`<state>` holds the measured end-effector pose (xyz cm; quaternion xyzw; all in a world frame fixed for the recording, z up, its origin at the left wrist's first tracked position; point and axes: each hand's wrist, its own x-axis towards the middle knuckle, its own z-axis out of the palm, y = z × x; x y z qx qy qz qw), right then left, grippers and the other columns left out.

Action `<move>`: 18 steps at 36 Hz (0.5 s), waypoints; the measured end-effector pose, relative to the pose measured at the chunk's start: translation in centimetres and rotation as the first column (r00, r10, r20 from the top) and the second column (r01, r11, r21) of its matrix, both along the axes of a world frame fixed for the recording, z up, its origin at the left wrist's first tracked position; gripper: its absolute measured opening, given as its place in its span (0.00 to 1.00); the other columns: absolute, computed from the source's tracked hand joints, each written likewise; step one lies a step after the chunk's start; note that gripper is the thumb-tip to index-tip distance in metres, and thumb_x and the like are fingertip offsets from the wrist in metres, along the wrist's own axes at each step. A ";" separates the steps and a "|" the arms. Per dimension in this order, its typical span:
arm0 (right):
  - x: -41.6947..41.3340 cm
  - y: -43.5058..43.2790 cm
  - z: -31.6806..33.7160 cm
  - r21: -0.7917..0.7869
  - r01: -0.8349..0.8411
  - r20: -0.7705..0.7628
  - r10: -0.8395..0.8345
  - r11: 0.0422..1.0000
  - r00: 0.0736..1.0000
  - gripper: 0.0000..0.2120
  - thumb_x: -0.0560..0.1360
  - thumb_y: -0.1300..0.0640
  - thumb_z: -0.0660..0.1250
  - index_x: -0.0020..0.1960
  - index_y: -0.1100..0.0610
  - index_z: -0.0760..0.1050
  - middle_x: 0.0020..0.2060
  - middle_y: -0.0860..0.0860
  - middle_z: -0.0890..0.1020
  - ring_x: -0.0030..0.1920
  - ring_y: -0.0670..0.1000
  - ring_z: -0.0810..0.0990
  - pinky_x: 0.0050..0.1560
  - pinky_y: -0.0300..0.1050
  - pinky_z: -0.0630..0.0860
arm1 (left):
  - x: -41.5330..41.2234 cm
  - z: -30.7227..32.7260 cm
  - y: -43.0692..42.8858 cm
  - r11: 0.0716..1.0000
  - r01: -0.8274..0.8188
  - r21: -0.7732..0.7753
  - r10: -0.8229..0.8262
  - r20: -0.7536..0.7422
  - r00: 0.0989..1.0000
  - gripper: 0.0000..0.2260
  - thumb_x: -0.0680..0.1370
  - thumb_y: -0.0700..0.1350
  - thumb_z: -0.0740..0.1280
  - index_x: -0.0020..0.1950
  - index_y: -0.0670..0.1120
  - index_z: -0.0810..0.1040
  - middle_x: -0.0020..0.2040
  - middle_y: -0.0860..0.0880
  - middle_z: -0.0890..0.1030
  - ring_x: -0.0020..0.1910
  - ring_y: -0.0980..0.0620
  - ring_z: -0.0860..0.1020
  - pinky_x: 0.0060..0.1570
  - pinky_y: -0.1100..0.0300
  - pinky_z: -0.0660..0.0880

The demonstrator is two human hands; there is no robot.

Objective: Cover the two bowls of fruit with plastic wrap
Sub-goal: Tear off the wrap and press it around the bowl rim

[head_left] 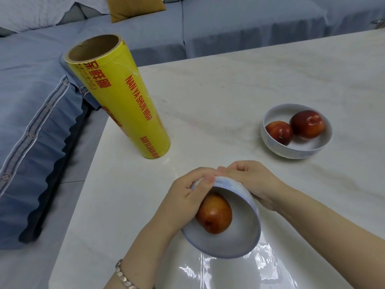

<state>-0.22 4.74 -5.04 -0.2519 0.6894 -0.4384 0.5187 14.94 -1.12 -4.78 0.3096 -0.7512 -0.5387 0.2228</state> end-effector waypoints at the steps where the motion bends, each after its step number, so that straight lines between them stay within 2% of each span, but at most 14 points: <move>1: -0.3 0.2 -0.3 -0.010 0.027 -0.081 -0.028 1.000 0.996 0.11 0.69 0.52 0.72 0.38 0.61 0.79 0.31 0.52 0.79 0.33 0.48 0.75 0.36 0.40 0.73 | -0.1 -0.2 -0.1 1.000 -0.001 -0.001 0.001 0.006 1.000 0.11 0.71 0.62 0.58 0.44 0.65 0.79 0.48 0.62 0.82 0.53 0.60 0.79 0.54 0.68 0.72; 3: -0.9 0.8 -0.8 -0.065 0.096 -0.301 -0.111 0.993 0.947 0.06 0.70 0.56 0.71 0.36 0.56 0.78 0.28 0.49 0.76 0.31 0.47 0.73 0.36 0.38 0.71 | -0.1 -0.5 -0.3 1.000 -0.026 -0.006 0.026 0.022 0.999 0.11 0.69 0.63 0.59 0.42 0.66 0.80 0.47 0.63 0.82 0.52 0.61 0.79 0.53 0.69 0.72; 5: -1.4 1.9 -0.5 -0.181 0.158 -0.405 -0.220 0.971 0.888 0.06 0.72 0.58 0.68 0.37 0.51 0.78 0.30 0.47 0.78 0.34 0.47 0.76 0.38 0.35 0.71 | -0.2 -0.6 -0.4 0.998 -0.069 0.001 0.069 0.029 0.997 0.11 0.68 0.63 0.59 0.40 0.66 0.80 0.46 0.64 0.82 0.51 0.63 0.79 0.52 0.71 0.72; 7: -1.1 3.6 0.5 -0.317 0.153 -0.381 -0.273 0.936 0.883 0.08 0.75 0.58 0.65 0.39 0.48 0.79 0.37 0.44 0.82 0.39 0.41 0.79 0.41 0.26 0.71 | -0.2 -0.7 -0.6 0.993 -0.112 0.020 0.111 0.036 0.993 0.11 0.68 0.63 0.60 0.39 0.63 0.80 0.44 0.64 0.82 0.49 0.64 0.79 0.49 0.74 0.71; 9: -0.2 5.2 1.2 -0.395 0.079 -0.339 -0.225 0.915 0.913 0.08 0.76 0.53 0.63 0.43 0.45 0.79 0.44 0.40 0.83 0.45 0.33 0.78 0.46 0.22 0.69 | -0.2 -0.7 -0.5 0.989 -0.143 0.045 0.141 0.044 0.989 0.10 0.71 0.59 0.61 0.39 0.59 0.81 0.43 0.64 0.83 0.48 0.64 0.79 0.46 0.75 0.71; 12: 1.6 6.6 0.9 -0.365 -0.083 -0.366 -0.060 0.927 0.929 0.13 0.71 0.42 0.59 0.53 0.38 0.75 0.54 0.25 0.74 0.56 0.27 0.72 0.53 0.19 0.63 | -0.3 -0.6 -0.4 0.983 -0.174 0.055 0.171 0.057 0.984 0.10 0.72 0.56 0.61 0.40 0.57 0.81 0.42 0.63 0.83 0.48 0.65 0.79 0.44 0.76 0.71; 13: 2.1 6.9 0.4 -0.348 -0.114 -0.394 -0.034 0.931 0.919 0.15 0.70 0.40 0.58 0.56 0.37 0.72 0.56 0.23 0.71 0.58 0.25 0.69 0.54 0.18 0.61 | -0.3 -0.7 -0.4 0.981 -0.185 0.053 0.182 0.058 0.982 0.09 0.73 0.55 0.62 0.40 0.57 0.81 0.43 0.62 0.83 0.48 0.65 0.79 0.44 0.76 0.71; 15: 2.8 6.9 -0.2 -0.334 -0.118 -0.422 -0.036 0.935 0.906 0.18 0.71 0.41 0.57 0.60 0.37 0.69 0.57 0.24 0.72 0.59 0.24 0.67 0.55 0.17 0.60 | -0.3 -0.8 -0.4 0.977 -0.208 0.049 0.205 0.055 0.977 0.08 0.77 0.49 0.65 0.40 0.55 0.81 0.42 0.61 0.83 0.46 0.66 0.79 0.44 0.76 0.71; 18: 3.3 6.1 -0.1 -0.318 -0.081 -0.418 -0.063 0.945 0.906 0.15 0.71 0.43 0.57 0.58 0.35 0.67 0.56 0.28 0.72 0.58 0.27 0.68 0.55 0.19 0.62 | -0.1 -1.0 -0.3 0.970 -0.236 0.050 0.233 0.056 0.971 0.10 0.78 0.45 0.63 0.41 0.53 0.82 0.43 0.60 0.83 0.45 0.67 0.79 0.43 0.76 0.71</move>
